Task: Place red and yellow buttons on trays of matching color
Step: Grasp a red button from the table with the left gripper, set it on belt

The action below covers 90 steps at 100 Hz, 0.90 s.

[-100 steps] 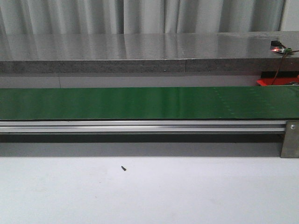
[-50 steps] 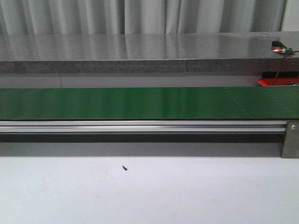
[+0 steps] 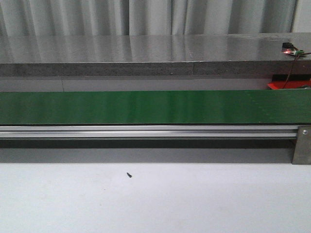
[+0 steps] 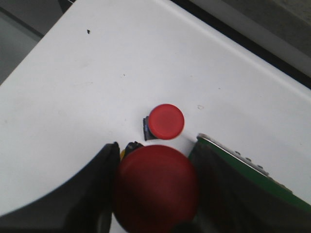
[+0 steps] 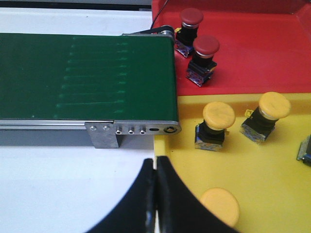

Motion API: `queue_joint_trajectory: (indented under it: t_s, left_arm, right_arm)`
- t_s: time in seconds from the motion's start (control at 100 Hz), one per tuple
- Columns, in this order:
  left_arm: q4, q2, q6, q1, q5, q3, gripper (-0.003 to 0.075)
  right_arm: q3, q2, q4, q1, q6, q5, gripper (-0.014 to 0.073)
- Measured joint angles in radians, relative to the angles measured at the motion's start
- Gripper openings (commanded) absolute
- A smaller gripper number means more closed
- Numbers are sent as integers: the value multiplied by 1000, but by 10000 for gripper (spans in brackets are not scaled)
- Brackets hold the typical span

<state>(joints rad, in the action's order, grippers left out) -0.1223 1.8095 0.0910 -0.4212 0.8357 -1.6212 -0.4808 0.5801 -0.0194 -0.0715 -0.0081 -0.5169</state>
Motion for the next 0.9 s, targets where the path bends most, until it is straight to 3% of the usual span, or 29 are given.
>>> queue_joint_trajectory:
  t_s: [0.47, 0.75, 0.82, 0.9]
  left_arm:
    - [-42, -95, -2, 141, -75, 238, 166]
    - [-51, -93, -2, 148, -163, 324, 169]
    - [-52, -87, -2, 148, -169, 328, 203]
    - [-52, -85, -11, 148, -171, 328, 320]
  right_arm:
    - [0, 0, 0, 0, 0, 0, -58]
    - [0, 0, 0, 0, 0, 0, -58]
    - [0, 0, 0, 0, 0, 0, -58]
    - [0, 0, 0, 0, 0, 0, -58]
